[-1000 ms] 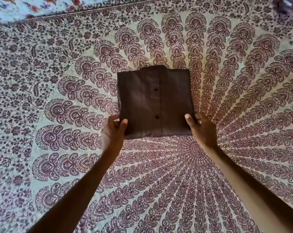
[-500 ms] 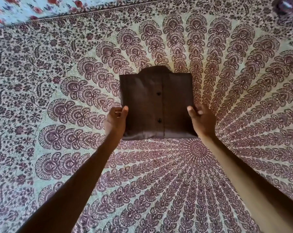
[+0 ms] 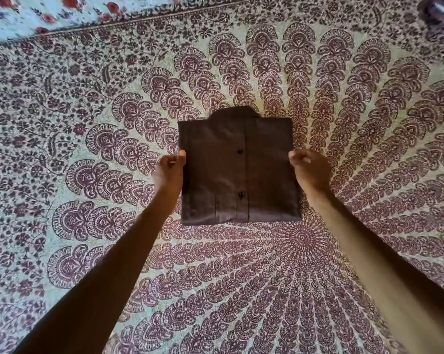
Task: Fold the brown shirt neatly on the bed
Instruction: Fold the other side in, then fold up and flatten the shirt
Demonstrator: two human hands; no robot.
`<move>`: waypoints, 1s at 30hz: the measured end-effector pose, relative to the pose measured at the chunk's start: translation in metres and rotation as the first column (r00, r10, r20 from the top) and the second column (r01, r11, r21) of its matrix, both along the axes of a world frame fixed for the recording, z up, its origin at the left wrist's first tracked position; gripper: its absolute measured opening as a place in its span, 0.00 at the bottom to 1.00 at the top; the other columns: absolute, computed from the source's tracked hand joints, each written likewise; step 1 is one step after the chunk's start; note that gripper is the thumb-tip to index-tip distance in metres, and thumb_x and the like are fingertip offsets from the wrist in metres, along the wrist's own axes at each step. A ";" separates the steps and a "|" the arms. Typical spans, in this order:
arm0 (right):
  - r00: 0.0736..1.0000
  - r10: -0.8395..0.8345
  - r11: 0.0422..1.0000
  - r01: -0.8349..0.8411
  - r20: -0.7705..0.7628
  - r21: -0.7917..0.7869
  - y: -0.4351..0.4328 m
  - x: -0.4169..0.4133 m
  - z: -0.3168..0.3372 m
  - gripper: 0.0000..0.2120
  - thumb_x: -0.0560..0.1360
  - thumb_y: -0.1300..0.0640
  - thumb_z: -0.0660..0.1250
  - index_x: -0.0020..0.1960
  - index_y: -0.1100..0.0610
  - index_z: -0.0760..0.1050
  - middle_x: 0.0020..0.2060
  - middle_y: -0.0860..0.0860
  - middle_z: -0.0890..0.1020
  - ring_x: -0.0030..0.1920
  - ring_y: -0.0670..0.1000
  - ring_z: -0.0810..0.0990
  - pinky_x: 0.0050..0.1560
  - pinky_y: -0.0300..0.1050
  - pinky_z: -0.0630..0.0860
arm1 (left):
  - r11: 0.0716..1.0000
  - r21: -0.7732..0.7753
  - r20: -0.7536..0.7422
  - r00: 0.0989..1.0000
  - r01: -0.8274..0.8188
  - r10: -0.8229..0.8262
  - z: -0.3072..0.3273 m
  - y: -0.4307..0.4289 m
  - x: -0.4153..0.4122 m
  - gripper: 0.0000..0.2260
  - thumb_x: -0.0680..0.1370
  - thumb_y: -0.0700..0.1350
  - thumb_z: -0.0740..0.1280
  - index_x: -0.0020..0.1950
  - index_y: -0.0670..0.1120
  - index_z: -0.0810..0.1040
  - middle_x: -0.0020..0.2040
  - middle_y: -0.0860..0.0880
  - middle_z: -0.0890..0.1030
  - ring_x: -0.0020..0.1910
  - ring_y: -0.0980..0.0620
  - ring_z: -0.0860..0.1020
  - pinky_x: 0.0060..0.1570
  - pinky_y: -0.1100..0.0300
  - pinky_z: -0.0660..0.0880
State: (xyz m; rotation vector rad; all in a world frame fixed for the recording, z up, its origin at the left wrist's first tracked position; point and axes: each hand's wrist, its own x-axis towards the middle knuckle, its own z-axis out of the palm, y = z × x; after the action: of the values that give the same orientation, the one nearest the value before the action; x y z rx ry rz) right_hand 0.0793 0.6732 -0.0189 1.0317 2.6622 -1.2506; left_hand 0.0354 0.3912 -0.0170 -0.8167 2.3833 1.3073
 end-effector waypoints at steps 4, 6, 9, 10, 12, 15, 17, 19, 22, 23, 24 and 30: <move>0.995 -0.041 0.999 0.043 -0.091 0.017 -0.004 -0.037 0.001 0.14 0.77 0.48 0.66 0.49 0.59 0.80 0.41 0.52 0.81 0.42 0.51 0.77 0.44 0.46 0.72 | 0.973 -0.223 -0.147 0.985 0.060 -0.094 0.010 0.014 -0.027 0.14 0.80 0.53 0.63 0.49 0.43 0.79 0.40 0.48 0.76 0.41 0.50 0.73 0.39 0.61 0.68; 0.999 -0.018 0.999 0.020 -0.048 0.048 -0.005 -0.047 -0.007 0.13 0.77 0.51 0.66 0.42 0.60 0.78 0.35 0.52 0.79 0.39 0.52 0.74 0.38 0.47 0.68 | 0.965 -0.246 -0.156 0.979 0.088 -0.129 0.008 0.015 -0.035 0.13 0.79 0.50 0.64 0.41 0.42 0.77 0.34 0.48 0.75 0.37 0.49 0.73 0.33 0.61 0.66; 1.000 -0.027 1.000 0.027 -0.006 0.011 -0.001 -0.047 -0.018 0.17 0.78 0.52 0.64 0.33 0.57 0.70 0.28 0.49 0.73 0.34 0.52 0.71 0.36 0.43 0.60 | 0.986 -0.165 -0.049 0.998 0.030 -0.038 0.005 0.014 -0.041 0.13 0.80 0.51 0.63 0.42 0.43 0.78 0.37 0.47 0.76 0.40 0.48 0.74 0.37 0.61 0.67; 0.999 -0.025 0.999 0.026 -0.022 0.033 0.000 -0.045 -0.020 0.17 0.79 0.52 0.63 0.33 0.56 0.68 0.28 0.50 0.72 0.34 0.53 0.70 0.35 0.44 0.57 | 0.987 -0.161 -0.019 0.999 0.026 -0.030 0.002 0.013 -0.040 0.14 0.80 0.52 0.62 0.46 0.42 0.79 0.41 0.44 0.78 0.43 0.46 0.74 0.40 0.60 0.68; 0.998 0.002 0.993 0.005 -0.062 0.116 -0.003 -0.040 -0.019 0.14 0.79 0.52 0.63 0.37 0.57 0.71 0.33 0.51 0.75 0.36 0.53 0.72 0.35 0.43 0.55 | 0.980 -0.190 -0.026 0.998 0.059 -0.065 -0.006 0.012 -0.035 0.16 0.80 0.53 0.61 0.50 0.40 0.80 0.47 0.40 0.81 0.47 0.43 0.78 0.43 0.57 0.69; 0.999 0.001 0.980 0.009 -0.051 0.197 -0.014 -0.031 -0.017 0.16 0.80 0.47 0.59 0.50 0.60 0.75 0.43 0.55 0.79 0.40 0.52 0.73 0.39 0.42 0.61 | 0.959 -0.273 -0.102 0.989 0.076 -0.107 -0.005 0.019 -0.022 0.18 0.81 0.54 0.58 0.58 0.40 0.75 0.54 0.40 0.80 0.54 0.43 0.76 0.48 0.54 0.69; 0.999 0.000 0.972 -0.008 0.036 0.234 -0.017 -0.016 -0.019 0.24 0.79 0.40 0.55 0.55 0.60 0.74 0.47 0.58 0.81 0.44 0.56 0.78 0.40 0.46 0.68 | 0.940 -0.331 -0.069 0.992 0.080 -0.109 -0.002 0.028 -0.008 0.22 0.82 0.57 0.54 0.61 0.40 0.71 0.57 0.40 0.77 0.54 0.44 0.73 0.51 0.52 0.68; 0.991 0.041 0.972 -0.068 0.123 0.225 -0.024 0.003 -0.018 0.30 0.77 0.36 0.53 0.60 0.60 0.72 0.51 0.60 0.80 0.50 0.61 0.79 0.48 0.52 0.76 | 0.942 -0.327 0.015 0.997 0.072 -0.071 0.000 0.037 0.008 0.24 0.81 0.59 0.52 0.62 0.40 0.69 0.58 0.39 0.77 0.54 0.42 0.73 0.52 0.50 0.68; 0.974 0.131 0.969 -0.165 0.183 0.186 -0.033 0.019 -0.012 0.28 0.79 0.40 0.58 0.67 0.62 0.66 0.57 0.59 0.77 0.56 0.60 0.77 0.46 0.46 0.67 | 0.964 -0.250 0.124 0.990 0.090 -0.060 -0.001 0.049 0.021 0.28 0.80 0.64 0.51 0.63 0.40 0.68 0.60 0.37 0.76 0.58 0.38 0.75 0.57 0.47 0.71; 0.976 0.125 0.982 -0.148 0.179 0.120 -0.034 0.017 -0.007 0.27 0.80 0.42 0.59 0.67 0.63 0.66 0.55 0.56 0.77 0.54 0.58 0.77 0.44 0.44 0.65 | 0.975 -0.203 0.153 0.986 0.093 -0.062 -0.001 0.049 0.019 0.30 0.79 0.65 0.52 0.65 0.40 0.68 0.61 0.37 0.76 0.59 0.38 0.75 0.58 0.47 0.72; 0.982 0.095 0.995 -0.094 0.161 -0.014 -0.032 0.014 -0.004 0.25 0.79 0.44 0.61 0.66 0.62 0.67 0.52 0.54 0.77 0.52 0.55 0.77 0.42 0.44 0.66 | 0.987 -0.138 0.179 0.983 0.077 -0.052 0.002 0.049 0.017 0.31 0.79 0.65 0.54 0.65 0.39 0.69 0.61 0.37 0.76 0.59 0.39 0.75 0.59 0.47 0.73; 0.991 0.105 0.896 -0.061 0.077 -0.440 -0.022 0.024 0.016 0.07 0.80 0.51 0.64 0.56 0.50 0.75 0.44 0.46 0.80 0.46 0.47 0.80 0.36 0.27 0.72 | 0.988 0.111 0.017 0.994 0.106 -0.108 0.005 0.027 0.036 0.24 0.80 0.59 0.59 0.66 0.42 0.71 0.54 0.45 0.78 0.53 0.45 0.78 0.49 0.54 0.77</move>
State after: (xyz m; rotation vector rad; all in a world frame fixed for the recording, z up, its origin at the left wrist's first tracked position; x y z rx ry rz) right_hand 0.1037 0.6515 -0.0029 0.8711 2.1716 -1.6257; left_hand 0.0715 0.4181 -0.0124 -0.6597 2.2811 1.3644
